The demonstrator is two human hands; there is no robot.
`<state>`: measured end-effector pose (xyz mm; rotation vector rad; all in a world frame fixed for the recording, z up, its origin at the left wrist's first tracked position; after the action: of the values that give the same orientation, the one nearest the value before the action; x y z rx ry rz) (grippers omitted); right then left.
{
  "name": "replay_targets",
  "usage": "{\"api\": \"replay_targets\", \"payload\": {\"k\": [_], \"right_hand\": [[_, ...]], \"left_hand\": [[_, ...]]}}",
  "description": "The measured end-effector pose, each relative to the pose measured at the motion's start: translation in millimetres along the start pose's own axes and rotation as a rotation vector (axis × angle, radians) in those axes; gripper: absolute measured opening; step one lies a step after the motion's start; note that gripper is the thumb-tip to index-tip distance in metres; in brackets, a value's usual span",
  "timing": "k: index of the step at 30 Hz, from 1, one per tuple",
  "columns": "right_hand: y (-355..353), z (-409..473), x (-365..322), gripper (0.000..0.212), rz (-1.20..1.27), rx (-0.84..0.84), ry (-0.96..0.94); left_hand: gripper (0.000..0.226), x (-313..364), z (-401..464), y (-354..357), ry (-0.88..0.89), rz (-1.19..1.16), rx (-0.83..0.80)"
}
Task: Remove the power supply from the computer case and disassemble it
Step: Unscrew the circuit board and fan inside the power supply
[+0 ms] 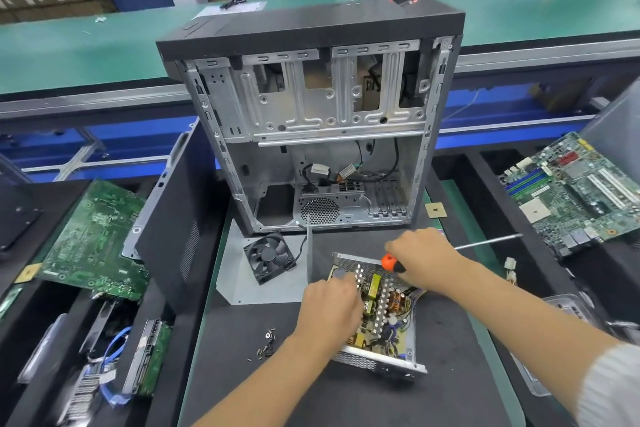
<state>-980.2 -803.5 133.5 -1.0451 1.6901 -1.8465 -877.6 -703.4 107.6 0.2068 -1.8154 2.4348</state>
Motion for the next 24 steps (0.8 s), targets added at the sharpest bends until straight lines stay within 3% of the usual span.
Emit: {"api": "replay_targets", "payload": {"k": [2,5,11,24], "right_hand": [[-0.2,1.0,3.8,0.011,-0.049,-0.026,0.016],[1.3,1.0,1.8,0.015,-0.077,-0.054,-0.004],[7.0,-8.1,10.4,0.021,0.088,-0.031,-0.003],[-3.6,-19.9,42.4,0.015,0.432,-0.021,0.128]], "left_hand": [[0.014,1.0,0.8,-11.4,0.0,0.033,0.048],[0.03,4.5,3.5,-25.2,0.055,0.123,0.072],[0.036,5.1,8.8,-41.2,0.147,0.182,0.173],[0.015,-1.9,22.0,-71.9,0.258,-0.019,0.435]]}}
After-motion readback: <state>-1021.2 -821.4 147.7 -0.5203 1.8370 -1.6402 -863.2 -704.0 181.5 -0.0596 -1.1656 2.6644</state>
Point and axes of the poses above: each hand's wrist, its own z-axis towards the middle knuckle, its own y-axis out of the palm, x = y × z, the point moved 6 cm from there along z, towards the middle knuckle, and after that the axes turned 14 degrees about x, right-handed, at the moved point
